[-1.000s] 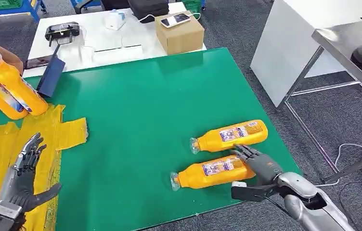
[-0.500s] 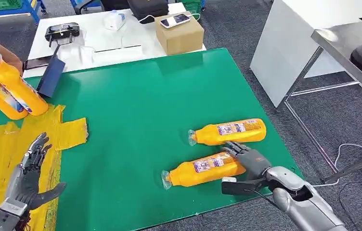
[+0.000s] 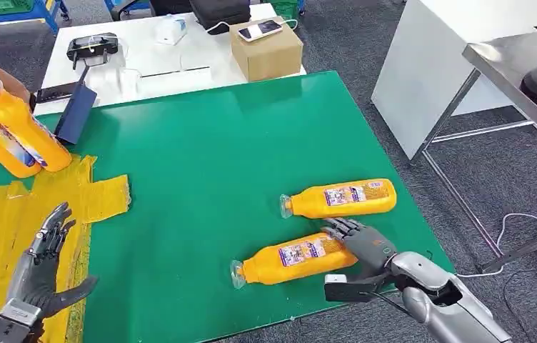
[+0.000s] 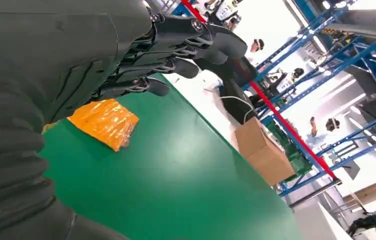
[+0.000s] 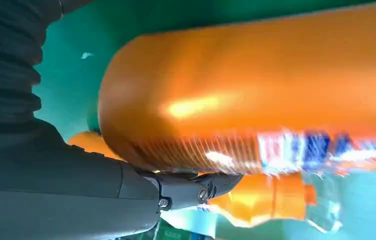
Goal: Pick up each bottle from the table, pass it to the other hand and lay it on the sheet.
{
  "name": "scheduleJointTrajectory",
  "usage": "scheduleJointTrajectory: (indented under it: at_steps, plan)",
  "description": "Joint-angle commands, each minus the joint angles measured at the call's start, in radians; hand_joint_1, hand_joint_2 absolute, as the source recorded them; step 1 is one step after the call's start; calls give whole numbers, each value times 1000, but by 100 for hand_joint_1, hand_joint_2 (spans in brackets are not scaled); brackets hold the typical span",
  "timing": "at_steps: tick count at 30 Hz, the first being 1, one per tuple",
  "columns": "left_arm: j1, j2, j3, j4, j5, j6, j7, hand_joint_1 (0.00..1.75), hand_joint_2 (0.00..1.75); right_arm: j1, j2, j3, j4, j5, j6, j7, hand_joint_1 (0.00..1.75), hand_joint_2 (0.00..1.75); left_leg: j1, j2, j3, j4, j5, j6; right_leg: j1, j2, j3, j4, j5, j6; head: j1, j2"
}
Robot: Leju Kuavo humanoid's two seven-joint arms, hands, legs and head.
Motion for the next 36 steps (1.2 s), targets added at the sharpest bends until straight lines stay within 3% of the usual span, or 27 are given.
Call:
scheduleJointTrajectory:
  at_steps: [1,10,13,23,27,28,29,36]
  plan:
    - [6,-10,12,17,0,-4,1,0,175,1,-30,42,-58,-3,1,4,0,175,0,-3,1,0,-1,0,0,2,1,0,-1,-1,0,0]
    - [13,-20,24,11,-9,-8,1,0,175,-12,-40,45,-97,-2,1,11,0,175,0,-2,2,0,-1,-1,0,4,2,0,-1,-1,0,0]
    - [10,-25,25,12,-19,-13,1,0,175,-67,-15,64,-80,-3,25,16,0,175,1,-2,2,0,-1,-1,0,5,2,0,-1,-1,0,0]
    - [-75,-15,-27,82,-30,-24,1,0,175,-252,167,200,276,-14,54,19,0,175,2,-1,6,-2,0,-1,1,7,6,-2,1,-3,0,0]
    - [-98,-5,-41,103,-23,-24,1,0,175,-281,181,240,347,-22,77,2,0,175,2,-3,6,-2,0,-1,1,5,6,-2,0,-2,0,0]
    - [-108,0,-49,111,-19,-24,1,0,175,-296,177,267,367,-26,97,-9,162,175,1,-3,5,-1,0,0,0,4,4,-1,0,-2,0,0]
    - [-118,4,-56,122,-15,-22,1,0,175,-315,170,298,384,-30,122,-15,175,175,1,-4,6,-1,0,-1,0,5,5,-1,0,-2,0,0]
    - [-183,21,-103,180,3,-11,1,0,175,-366,112,405,393,-132,209,-26,173,175,2,-8,8,-1,0,0,1,2,9,-2,-1,-3,1,0]
